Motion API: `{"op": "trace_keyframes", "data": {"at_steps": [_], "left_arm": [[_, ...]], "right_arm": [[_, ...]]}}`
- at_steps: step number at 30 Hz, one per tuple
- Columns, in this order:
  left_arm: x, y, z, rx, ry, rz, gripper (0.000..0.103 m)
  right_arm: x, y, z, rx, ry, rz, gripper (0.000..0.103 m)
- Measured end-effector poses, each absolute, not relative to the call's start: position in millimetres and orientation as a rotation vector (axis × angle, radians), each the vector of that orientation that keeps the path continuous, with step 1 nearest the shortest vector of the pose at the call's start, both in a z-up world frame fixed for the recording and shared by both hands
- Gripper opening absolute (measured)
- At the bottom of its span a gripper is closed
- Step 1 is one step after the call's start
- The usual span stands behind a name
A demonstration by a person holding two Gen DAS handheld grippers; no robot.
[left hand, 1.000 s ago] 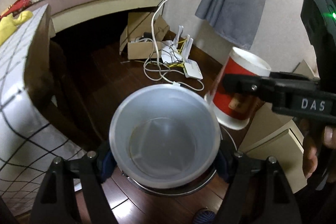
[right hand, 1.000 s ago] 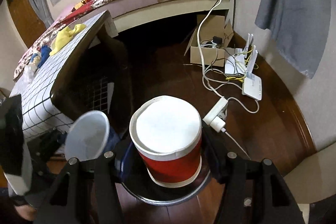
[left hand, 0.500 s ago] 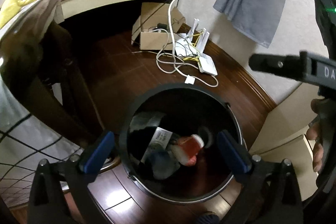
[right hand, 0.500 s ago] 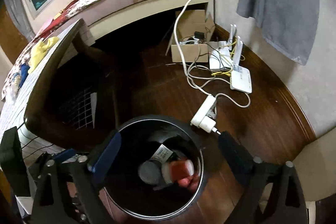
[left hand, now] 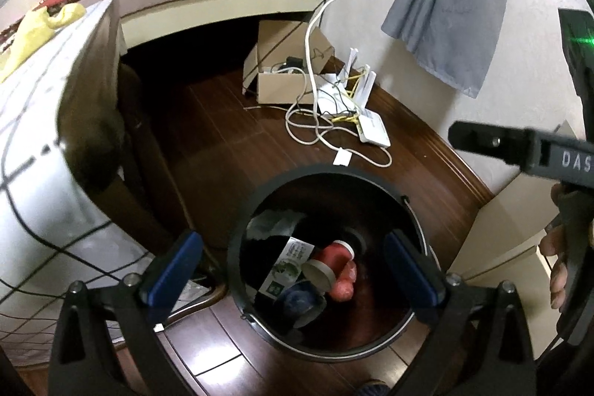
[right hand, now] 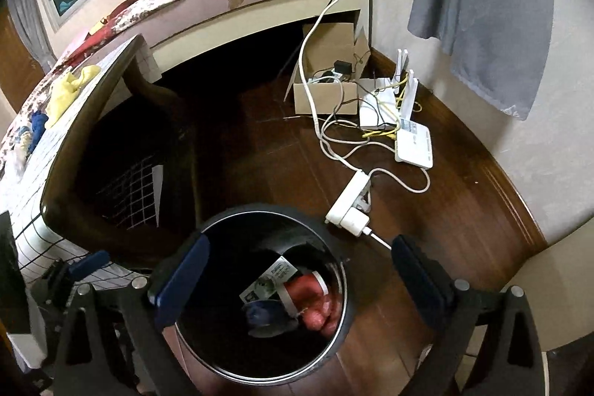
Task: Collect trash
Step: 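Move both open tools back from the bin toward the table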
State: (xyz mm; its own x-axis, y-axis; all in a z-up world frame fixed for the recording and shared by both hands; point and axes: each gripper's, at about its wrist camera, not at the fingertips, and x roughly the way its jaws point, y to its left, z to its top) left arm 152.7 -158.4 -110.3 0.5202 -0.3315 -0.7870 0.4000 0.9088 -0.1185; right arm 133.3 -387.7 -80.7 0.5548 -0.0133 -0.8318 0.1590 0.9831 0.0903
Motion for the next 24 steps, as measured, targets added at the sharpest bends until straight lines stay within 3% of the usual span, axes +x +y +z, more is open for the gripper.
{"op": "trace_keyframes", "data": {"at_steps": [24], "left_arm": [[129, -110, -38, 0.065, 0.765, -0.333, 0.099]], "right_arm": [[109, -331, -21, -0.018, 0.848, -0.028, 0.102]]}}
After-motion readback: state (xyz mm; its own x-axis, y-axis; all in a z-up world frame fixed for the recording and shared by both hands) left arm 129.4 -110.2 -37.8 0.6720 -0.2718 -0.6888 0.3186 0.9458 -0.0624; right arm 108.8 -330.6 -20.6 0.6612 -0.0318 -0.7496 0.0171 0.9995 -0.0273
